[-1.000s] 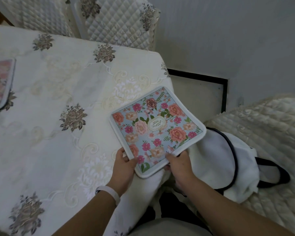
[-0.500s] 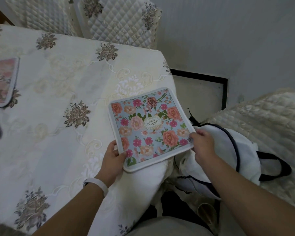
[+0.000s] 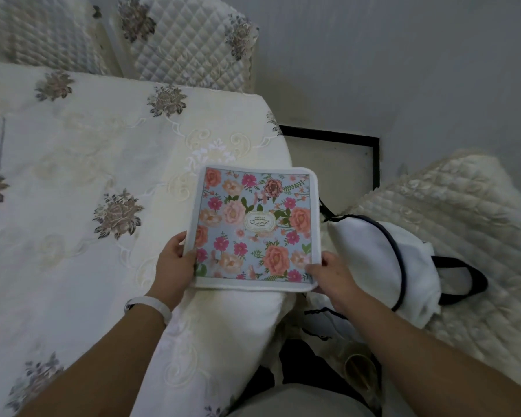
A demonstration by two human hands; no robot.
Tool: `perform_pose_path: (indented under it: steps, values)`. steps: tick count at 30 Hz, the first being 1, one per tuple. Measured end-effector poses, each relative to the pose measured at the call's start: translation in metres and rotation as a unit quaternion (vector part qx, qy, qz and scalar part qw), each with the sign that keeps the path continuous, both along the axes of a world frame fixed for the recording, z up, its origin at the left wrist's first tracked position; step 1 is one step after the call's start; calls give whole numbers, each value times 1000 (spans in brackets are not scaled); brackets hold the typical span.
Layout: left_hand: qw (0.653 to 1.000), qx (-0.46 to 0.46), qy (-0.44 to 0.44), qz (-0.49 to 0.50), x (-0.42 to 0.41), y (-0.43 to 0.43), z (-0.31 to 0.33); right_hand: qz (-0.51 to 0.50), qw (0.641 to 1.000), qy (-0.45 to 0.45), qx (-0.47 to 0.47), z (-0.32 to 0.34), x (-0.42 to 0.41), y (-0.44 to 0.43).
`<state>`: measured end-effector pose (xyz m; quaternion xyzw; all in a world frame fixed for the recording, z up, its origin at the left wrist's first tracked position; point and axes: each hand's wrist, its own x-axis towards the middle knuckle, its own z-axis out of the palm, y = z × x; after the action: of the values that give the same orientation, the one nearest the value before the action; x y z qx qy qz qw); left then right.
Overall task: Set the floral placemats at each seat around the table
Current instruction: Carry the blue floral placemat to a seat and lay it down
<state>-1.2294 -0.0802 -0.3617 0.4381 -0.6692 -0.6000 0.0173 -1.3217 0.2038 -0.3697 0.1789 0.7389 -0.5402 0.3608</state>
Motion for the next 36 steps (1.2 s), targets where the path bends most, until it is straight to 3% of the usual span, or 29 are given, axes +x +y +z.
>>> perform_pose_path:
  steps: [10,14,18,22,26,36]
  values:
    - [999,-12,-32,8,16,-21,-7,36,999,27,7,-2,32,-11]
    - [993,-88,-54,-52,34,-17,-7,65,994,81,35,-3,36,-4]
    - [956,-218,-39,-193,52,-18,-9,165,972,161,48,-4,40,8]
    - [910,-262,-75,-312,66,-34,-14,286,927,220,104,-4,44,16]
    - [879,-300,-118,-351,79,-47,-27,341,902,233,125,-5,47,20]
    - [863,-346,-103,-354,76,-55,-30,347,892,243,161,-12,45,12]
